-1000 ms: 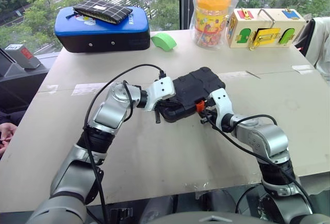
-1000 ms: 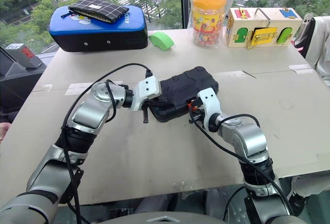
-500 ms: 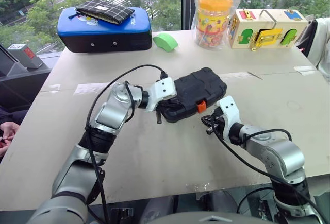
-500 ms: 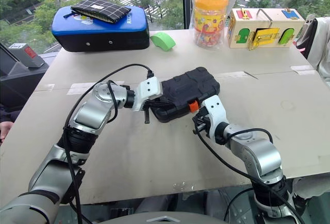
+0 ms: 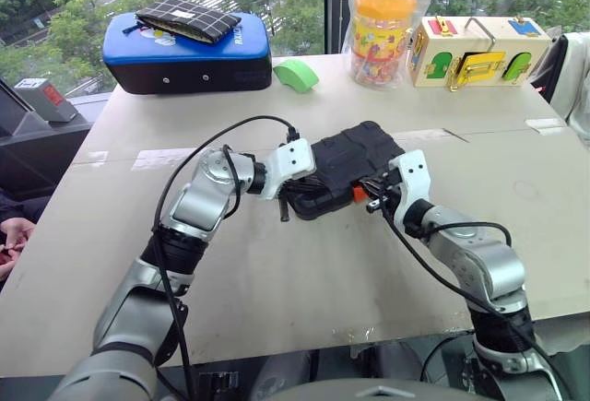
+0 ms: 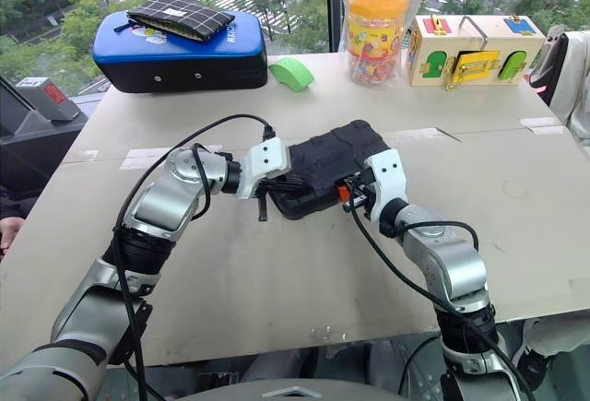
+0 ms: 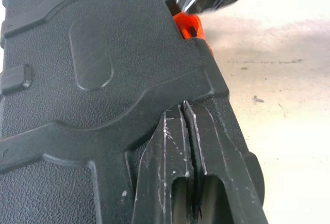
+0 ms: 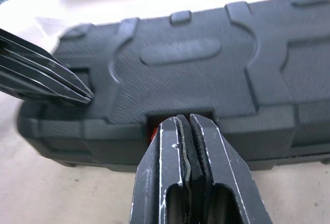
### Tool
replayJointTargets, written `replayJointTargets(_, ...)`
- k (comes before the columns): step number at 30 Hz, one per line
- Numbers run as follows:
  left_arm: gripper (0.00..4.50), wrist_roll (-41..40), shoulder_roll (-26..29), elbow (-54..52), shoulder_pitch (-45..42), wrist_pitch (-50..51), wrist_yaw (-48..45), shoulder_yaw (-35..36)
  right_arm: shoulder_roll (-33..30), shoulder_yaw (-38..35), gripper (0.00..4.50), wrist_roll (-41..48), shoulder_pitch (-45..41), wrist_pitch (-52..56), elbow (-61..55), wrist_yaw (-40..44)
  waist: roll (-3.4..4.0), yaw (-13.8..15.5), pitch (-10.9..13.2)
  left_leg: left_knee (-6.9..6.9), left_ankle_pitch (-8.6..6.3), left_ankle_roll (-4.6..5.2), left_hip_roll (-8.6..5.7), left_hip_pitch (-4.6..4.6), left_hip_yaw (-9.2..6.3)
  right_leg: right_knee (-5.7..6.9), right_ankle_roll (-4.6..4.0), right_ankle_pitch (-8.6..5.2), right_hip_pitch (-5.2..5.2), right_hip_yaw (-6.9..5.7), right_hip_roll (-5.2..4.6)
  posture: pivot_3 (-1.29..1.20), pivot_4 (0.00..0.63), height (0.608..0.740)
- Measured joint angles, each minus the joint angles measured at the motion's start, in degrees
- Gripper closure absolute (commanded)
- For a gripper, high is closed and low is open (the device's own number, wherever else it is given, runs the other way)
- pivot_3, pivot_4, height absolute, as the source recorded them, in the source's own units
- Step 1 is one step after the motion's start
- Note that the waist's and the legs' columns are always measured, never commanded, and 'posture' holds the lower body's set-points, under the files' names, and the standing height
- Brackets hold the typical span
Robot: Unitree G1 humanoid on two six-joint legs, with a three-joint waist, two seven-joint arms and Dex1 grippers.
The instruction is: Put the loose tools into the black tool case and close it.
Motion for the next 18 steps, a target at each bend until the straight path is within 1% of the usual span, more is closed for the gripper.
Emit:
replayJointTargets(11,4.50,0.42,0.61,0.42,0.53,0.13,0.34,0.01,-0.36,4.97,4.47,-4.72,-0.49,-3.52,3.63,-0.01,-0.02,-0.64,-0.76,-0.03,-0.01,0.01,0.02,0.18,0.01,0.01,0.01,-0.01,0.14,0.05,0.06,0.00,0.150,0.740)
replayJointTargets(12,4.50,0.67,0.67,0.45,0.68,0.18,0.43,0.01,-0.32,5.80,4.47,-5.66,-0.60,-4.28,4.32,-0.07,-0.01,-0.72,-0.79,-0.11,-0.01,0.01,0.03,0.34,0.05,0.01,0.03,-0.03,0.25,0.10,0.07,0.00,0.150,0.740)
replayJointTargets(15,4.50,1.12,0.61,0.55,1.09,0.41,0.63,0.00,0.54,6.48,4.47,-7.03,-0.05,-5.60,6.13,-0.28,-0.11,-0.85,-0.80,-0.42,-0.06,0.05,0.06,1.11,0.11,-0.06,0.45,-0.36,0.94,0.22,0.05,0.00,0.150,0.740)
replayJointTargets(18,4.50,1.20,0.62,0.48,1.21,0.51,0.70,0.01,1.06,6.51,4.47,-7.56,0.25,-6.72,6.91,-0.32,-0.14,-0.86,-0.84,-0.51,-0.07,0.05,0.06,1.23,0.12,-0.06,0.47,-0.38,0.99,0.27,0.04,0.00,0.150,0.740)
